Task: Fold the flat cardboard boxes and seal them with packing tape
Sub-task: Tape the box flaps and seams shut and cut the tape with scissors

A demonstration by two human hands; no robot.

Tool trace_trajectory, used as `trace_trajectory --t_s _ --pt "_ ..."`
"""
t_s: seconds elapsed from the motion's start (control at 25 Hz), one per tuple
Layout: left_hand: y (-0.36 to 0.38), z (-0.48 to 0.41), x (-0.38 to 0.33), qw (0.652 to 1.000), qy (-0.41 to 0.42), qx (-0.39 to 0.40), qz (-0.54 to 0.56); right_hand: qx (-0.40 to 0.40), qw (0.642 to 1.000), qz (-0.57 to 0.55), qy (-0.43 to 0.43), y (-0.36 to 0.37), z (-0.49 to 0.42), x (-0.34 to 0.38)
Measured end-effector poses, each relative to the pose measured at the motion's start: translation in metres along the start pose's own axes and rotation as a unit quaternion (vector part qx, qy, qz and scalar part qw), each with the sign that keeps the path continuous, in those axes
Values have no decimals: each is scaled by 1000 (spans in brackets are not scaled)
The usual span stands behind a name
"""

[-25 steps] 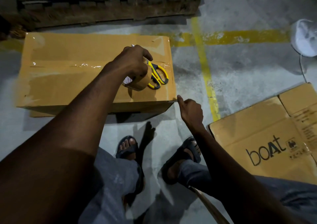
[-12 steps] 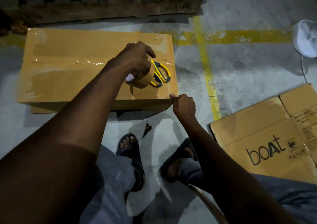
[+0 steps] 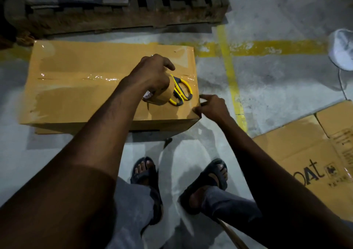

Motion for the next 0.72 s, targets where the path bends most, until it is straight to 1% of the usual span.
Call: trace_trajectory --t_s 0.12,0.2,0.32,0.44,0.48,0.56,0.64,0.72 --pt "-8 -5 8 999 -13 -31 29 -38 997 -63 0 -20 -55 24" --pt "-13 -9 14 998 -27 -49 37 -56 996 -67 -9 -29 -98 48" --pt "-16 -10 21 997 -38 -49 35 -37 996 -80 -17 -34 -149 85" --pt "-20 -9 28 998 -50 -42 23 -20 995 -98 -21 -26 -186 98" --pt "-22 -10 30 997 -53 -43 18 -32 993 -115 -17 -22 -191 95" --pt "-24 -10 31 997 -55 -44 14 -81 987 -138 -20 -17 -192 87" --pt "-22 -10 28 998 -54 -42 11 -138 980 -137 -32 -14 -187 81" --pt "-21 -11 23 998 -40 -40 12 -185 973 -137 -15 -18 -181 77"
Point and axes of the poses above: each hand's wrist, its own z-axis away from the middle knuckle, its own y-axis out of the palm, x = y × z, the point moved 9 cm from there along -z, towards the middle knuckle, and after that the axes turned 3 degrees about y, right-handed, at the moved point
